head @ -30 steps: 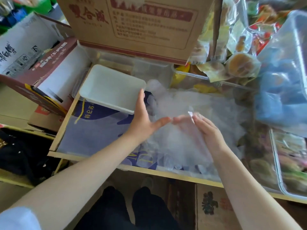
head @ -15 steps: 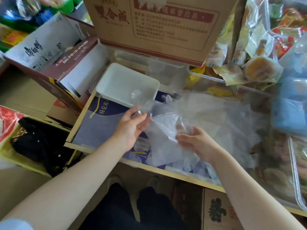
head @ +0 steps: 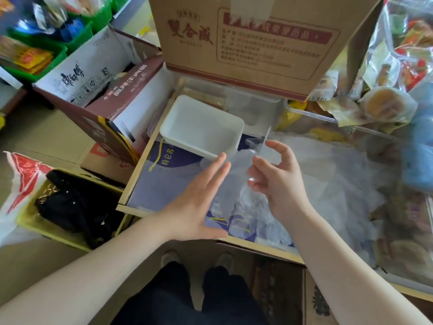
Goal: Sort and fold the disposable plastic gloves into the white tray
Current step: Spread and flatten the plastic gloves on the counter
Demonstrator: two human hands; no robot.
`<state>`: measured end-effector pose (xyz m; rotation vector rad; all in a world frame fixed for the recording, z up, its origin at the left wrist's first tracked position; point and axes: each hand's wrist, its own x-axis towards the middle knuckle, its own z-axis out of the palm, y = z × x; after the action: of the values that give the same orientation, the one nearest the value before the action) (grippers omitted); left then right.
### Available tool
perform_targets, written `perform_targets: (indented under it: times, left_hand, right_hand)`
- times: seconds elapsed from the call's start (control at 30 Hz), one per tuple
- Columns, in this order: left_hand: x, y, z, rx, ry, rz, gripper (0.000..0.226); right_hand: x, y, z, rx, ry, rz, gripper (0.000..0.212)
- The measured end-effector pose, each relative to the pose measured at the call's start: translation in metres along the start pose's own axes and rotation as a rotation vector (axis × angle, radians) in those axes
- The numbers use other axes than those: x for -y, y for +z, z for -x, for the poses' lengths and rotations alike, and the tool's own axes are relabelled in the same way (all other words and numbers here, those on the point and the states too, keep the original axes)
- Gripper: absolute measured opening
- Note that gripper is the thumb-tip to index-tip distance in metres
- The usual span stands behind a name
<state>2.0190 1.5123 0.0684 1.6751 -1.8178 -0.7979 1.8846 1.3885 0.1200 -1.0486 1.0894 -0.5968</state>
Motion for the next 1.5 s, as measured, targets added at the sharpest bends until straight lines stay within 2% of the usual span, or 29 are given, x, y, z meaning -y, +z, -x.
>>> perform_targets:
  times: [0.1,0.23,0.3,0.33,0.4,0.47,0.5,0.57,0.6,0.7,0.77,0.8,0.87,0.97,1.0,1.03,1.1,1.17,1.27,1.33,1.43,1.5]
  left_hand:
    - [-0.003,-0.003,0.003,-0.188,0.035,0.044,0.1]
    - [0.011,-0.012,0.008,-0.522,0.005,0.115,0.037]
    - [0.021,-0.022,0.009,-0.561,-0.082,0.228,0.017]
    - [0.027,-0.029,0.01,-0.524,-0.132,0.297,0.014]
    - [0.038,-0.045,0.009,-0.409,-0.2,0.399,0.021]
    - [0.046,-0.06,0.008,-0.297,-0.238,0.451,0.024]
    - [0.05,-0.067,0.007,-0.246,-0.253,0.47,0.025]
    - [0.06,-0.079,0.002,-0.176,-0.269,0.502,0.025]
    - [0.065,-0.083,-0.001,-0.172,-0.279,0.479,0.024]
    - [0.086,-0.087,-0.011,-0.343,-0.32,0.237,0.014]
    - [0.091,-0.089,-0.011,-0.462,-0.375,0.105,0.018]
    - [0.093,-0.088,-0.008,-0.466,-0.393,0.071,0.022]
    - [0.094,-0.086,-0.003,-0.379,-0.502,0.235,0.03]
    - [0.092,-0.086,0.006,-0.17,-0.864,0.927,0.047]
    - [0.094,-0.085,0.009,-0.128,-0.918,1.035,0.051]
    - [0.098,-0.083,0.011,-0.101,-0.938,1.045,0.05]
    - [0.102,-0.076,0.019,-0.05,-0.885,0.825,0.043]
    - [0.106,-0.067,0.027,-0.038,-0.795,0.558,0.049]
    - [0.115,-0.056,0.036,-0.07,-0.727,0.421,0.055]
    - [0.122,-0.053,0.042,-0.088,-0.775,0.427,0.051]
    - [0.128,-0.051,0.049,-0.107,-0.865,0.384,0.024]
    - [0.129,-0.053,0.052,-0.11,-0.854,0.303,0.013]
  right_hand:
    - [0.005,0.024,0.009,0.06,-0.035,-0.006,0.032]
    - [0.003,0.042,0.014,0.2,-0.022,0.11,0.015]
    - [0.0,0.042,0.01,0.268,-0.014,0.245,0.021]
    - [-0.003,0.04,0.007,0.3,-0.036,0.328,0.02]
    - [-0.009,0.034,-0.003,0.3,-0.208,0.686,0.012]
    - [-0.024,0.03,-0.016,0.2,-0.412,1.174,0.023]
    - [-0.03,0.03,-0.019,0.137,-0.496,1.288,0.022]
    - [-0.039,0.034,-0.025,0.052,-0.667,1.318,0.009]
    - [-0.043,0.035,-0.027,0.013,-0.745,1.307,0.012]
    - [-0.035,0.043,-0.024,-0.054,-0.861,1.135,0.022]
    - [-0.031,0.053,-0.014,-0.031,-0.963,1.107,0.017]
    - [-0.032,0.057,-0.009,0.008,-1.037,1.145,0.014]
    - [-0.04,0.066,-0.003,0.141,-1.148,1.219,0.014]
    - [-0.066,0.077,-0.003,0.317,-1.161,1.275,0.019]
    - [-0.076,0.08,-0.004,0.37,-1.14,1.303,0.018]
    - [-0.088,0.083,-0.005,0.418,-1.121,1.334,0.017]
    - [-0.112,0.087,-0.005,0.499,-1.076,1.39,0.011]
    - [-0.129,0.092,-0.001,0.519,-1.031,1.43,0.009]
    - [-0.14,0.094,0.007,0.334,-0.978,1.502,0.018]
    - [-0.139,0.088,0.005,0.144,-0.924,1.53,0.024]
    - [-0.136,0.076,-0.005,-0.014,-0.849,1.559,0.022]
    - [-0.133,0.069,-0.012,-0.039,-0.845,1.57,0.022]
